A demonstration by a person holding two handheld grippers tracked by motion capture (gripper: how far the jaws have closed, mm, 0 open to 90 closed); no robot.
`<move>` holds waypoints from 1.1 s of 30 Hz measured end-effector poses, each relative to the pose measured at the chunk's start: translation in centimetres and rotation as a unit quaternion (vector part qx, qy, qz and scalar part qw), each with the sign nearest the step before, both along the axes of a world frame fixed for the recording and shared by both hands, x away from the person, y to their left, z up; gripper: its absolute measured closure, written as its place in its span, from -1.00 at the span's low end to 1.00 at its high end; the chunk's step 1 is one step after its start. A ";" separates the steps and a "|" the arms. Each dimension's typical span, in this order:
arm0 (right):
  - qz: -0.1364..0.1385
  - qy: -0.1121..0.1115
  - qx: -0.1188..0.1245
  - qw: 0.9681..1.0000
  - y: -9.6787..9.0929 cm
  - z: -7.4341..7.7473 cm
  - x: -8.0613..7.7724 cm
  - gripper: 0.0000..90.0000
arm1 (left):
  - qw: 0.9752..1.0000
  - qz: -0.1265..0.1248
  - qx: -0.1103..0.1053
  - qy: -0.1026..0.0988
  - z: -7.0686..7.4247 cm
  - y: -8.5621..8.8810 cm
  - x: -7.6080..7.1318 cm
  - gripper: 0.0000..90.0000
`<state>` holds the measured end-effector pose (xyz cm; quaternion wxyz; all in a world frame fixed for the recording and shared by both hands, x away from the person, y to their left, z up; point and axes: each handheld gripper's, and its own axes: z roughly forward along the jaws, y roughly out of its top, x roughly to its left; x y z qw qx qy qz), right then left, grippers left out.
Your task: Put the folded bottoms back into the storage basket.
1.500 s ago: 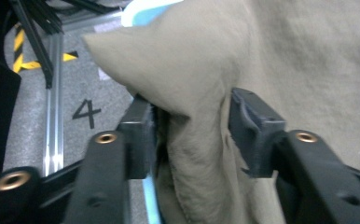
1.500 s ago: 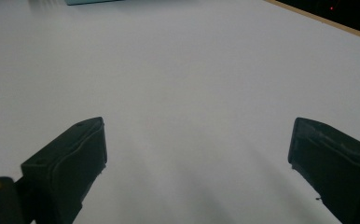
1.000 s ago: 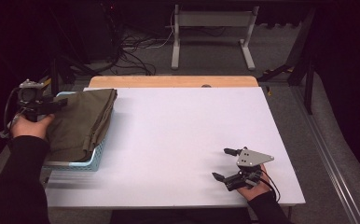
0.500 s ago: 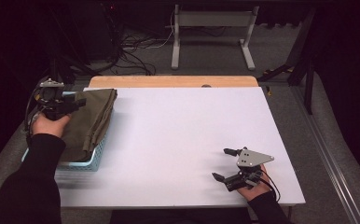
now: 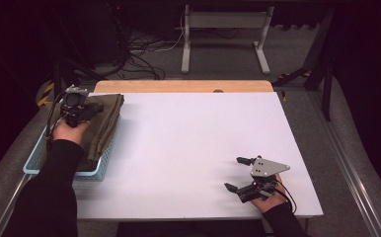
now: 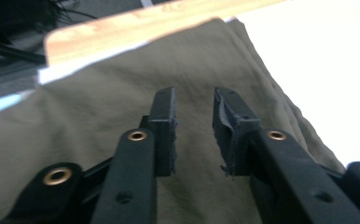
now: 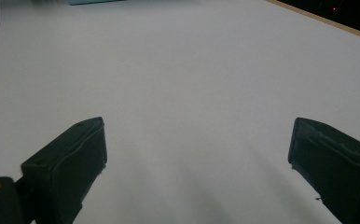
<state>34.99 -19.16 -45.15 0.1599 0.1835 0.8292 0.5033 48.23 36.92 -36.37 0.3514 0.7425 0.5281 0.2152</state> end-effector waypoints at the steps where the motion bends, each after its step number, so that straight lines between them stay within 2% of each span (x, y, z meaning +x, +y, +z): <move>1: 0.000 0.000 0.000 1.000 0.0 0.0 0.0 -0.89 | 1.000 -0.002 -0.003 0.007 -0.2 -0.1 0.1 0.64; 3: 0.001 0.000 0.000 1.000 0.0 0.0 0.0 -0.89 | 1.000 -0.004 -0.005 0.022 -0.6 -0.3 0.4 0.72; 4: 0.001 0.001 0.000 1.000 0.0 0.0 0.0 -0.89 | 1.000 -0.004 -0.005 0.022 -0.6 -0.3 0.4 0.75; 5: 0.001 0.000 0.000 1.000 0.0 0.0 0.0 -0.89 | 0.999 -0.008 -0.003 0.033 -0.9 -0.5 0.6 0.79; 9: 0.002 0.000 0.000 1.000 0.0 0.0 0.0 -0.89 | 0.998 -0.017 0.008 0.054 -1.4 -0.9 0.9 0.98; 15: 0.002 0.001 -0.001 1.000 0.0 0.0 0.0 -0.88 | 0.996 -0.036 0.019 0.076 -2.1 -1.6 1.1 0.99; 24: 0.003 0.001 -0.002 1.000 0.0 0.0 0.0 -0.89 | 0.993 -0.047 0.018 0.103 -2.7 -1.3 0.8 0.99; 30: 0.003 0.001 -0.003 1.000 0.1 0.0 0.0 -0.88 | 0.991 -0.051 0.017 0.124 -3.4 -1.1 0.7 0.99; 33: 0.003 0.001 -0.003 1.000 0.1 0.0 0.0 -0.88 | 0.988 -0.057 0.016 0.141 -3.8 -1.1 0.7 0.99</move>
